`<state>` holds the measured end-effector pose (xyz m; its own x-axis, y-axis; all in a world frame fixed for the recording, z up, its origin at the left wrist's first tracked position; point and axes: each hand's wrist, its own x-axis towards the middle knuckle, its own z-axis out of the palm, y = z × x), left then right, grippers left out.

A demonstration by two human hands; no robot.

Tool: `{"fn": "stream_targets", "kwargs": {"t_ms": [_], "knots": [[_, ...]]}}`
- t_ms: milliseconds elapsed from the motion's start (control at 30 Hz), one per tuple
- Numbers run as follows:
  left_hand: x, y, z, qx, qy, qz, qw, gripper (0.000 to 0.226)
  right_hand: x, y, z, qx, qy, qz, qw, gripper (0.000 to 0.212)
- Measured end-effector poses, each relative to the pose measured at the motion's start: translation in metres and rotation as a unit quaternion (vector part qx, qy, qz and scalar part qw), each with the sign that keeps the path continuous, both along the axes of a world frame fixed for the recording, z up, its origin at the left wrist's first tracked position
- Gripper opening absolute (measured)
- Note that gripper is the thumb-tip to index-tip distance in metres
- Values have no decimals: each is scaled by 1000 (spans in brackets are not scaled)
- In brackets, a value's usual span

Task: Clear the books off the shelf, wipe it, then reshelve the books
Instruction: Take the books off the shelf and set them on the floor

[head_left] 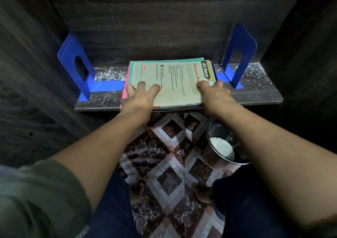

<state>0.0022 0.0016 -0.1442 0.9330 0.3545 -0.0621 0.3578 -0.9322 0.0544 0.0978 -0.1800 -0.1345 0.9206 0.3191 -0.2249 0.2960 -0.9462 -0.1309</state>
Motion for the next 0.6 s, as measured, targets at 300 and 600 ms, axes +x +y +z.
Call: {"fn": "stream_targets", "kwargs": {"t_ms": [300,600], "knots": [[11,-21,8,69,-27,-65,995,65,-4,12,20,-132,0,-13,991,68],[19,-22,21,88,23,-78,993,55,-16,23,6,44,-156,173,971,37]]}}
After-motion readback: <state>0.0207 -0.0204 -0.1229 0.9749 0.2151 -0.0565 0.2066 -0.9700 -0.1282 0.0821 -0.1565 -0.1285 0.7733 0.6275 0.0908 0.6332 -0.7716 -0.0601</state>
